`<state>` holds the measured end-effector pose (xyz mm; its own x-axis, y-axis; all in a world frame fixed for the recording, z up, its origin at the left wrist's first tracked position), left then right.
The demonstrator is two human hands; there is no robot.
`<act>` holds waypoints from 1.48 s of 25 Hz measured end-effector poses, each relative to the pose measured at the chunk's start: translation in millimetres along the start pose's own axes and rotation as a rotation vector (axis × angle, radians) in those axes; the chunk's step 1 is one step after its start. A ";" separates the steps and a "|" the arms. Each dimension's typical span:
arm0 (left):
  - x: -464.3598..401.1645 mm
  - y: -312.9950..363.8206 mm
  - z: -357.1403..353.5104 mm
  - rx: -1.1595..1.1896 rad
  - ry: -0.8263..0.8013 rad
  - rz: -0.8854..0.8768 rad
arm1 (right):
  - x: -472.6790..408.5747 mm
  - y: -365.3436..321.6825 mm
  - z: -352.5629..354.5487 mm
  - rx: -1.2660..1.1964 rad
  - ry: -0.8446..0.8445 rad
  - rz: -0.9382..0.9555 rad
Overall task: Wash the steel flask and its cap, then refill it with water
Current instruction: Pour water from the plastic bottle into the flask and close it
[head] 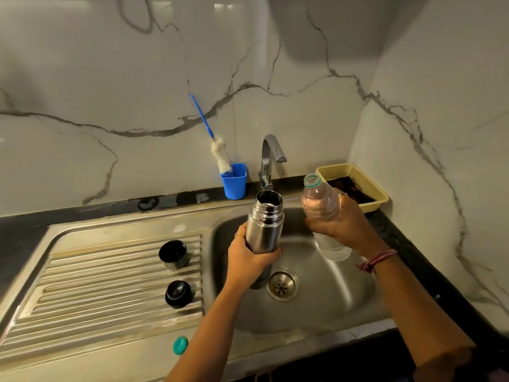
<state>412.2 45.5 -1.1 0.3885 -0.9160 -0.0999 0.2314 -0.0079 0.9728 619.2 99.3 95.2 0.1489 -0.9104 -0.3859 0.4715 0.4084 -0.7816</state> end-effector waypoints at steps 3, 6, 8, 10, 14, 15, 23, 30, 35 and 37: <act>5.7 -5.6 -7.9 0.007 -0.002 0.009 | 0.3 0.1 1.6 0.028 -0.056 0.030; 7.5 -8.1 -12.2 0.008 -0.007 0.007 | -0.4 -4.0 2.9 0.055 -0.076 0.052; 8.0 -11.5 -13.1 0.010 -0.003 0.015 | -2.7 -5.0 3.3 0.101 -0.078 0.058; 8.2 -14.5 -12.7 0.006 0.013 0.018 | -5.9 -3.8 4.2 0.153 -0.079 0.051; 7.3 -18.4 -13.5 0.005 0.023 0.020 | -11.0 -4.8 6.1 0.345 -0.093 0.093; 7.0 -19.3 -13.8 0.005 0.023 0.020 | -12.0 -5.9 6.5 0.382 -0.094 0.106; 5.7 -23.2 -15.7 0.013 0.019 0.028 | -18.4 -14.6 6.7 0.594 -0.068 0.233; 6.1 -23.7 -14.6 0.016 0.028 0.033 | -22.3 -17.8 10.8 0.654 -0.042 0.268; 5.8 -24.1 -13.7 0.018 0.038 0.035 | -22.5 -25.6 13.2 0.684 -0.018 0.309; 5.6 -23.2 -13.6 0.019 0.039 0.034 | -23.0 -27.3 14.9 0.692 -0.010 0.315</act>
<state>421.2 46.1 -27.0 0.4300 -0.8998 -0.0739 0.2002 0.0152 0.9796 615.9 108.1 132.7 0.3730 -0.7595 -0.5329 0.8425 0.5178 -0.1482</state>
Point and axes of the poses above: each hand's wrist, its own x-axis away from the middle knuckle, its own z-axis out of the back of the hand, y = z × x, the point moved 7 cm from there along -x, towards the middle knuckle, and after that the axes turned 9 degrees about y, right-handed, at the moved point
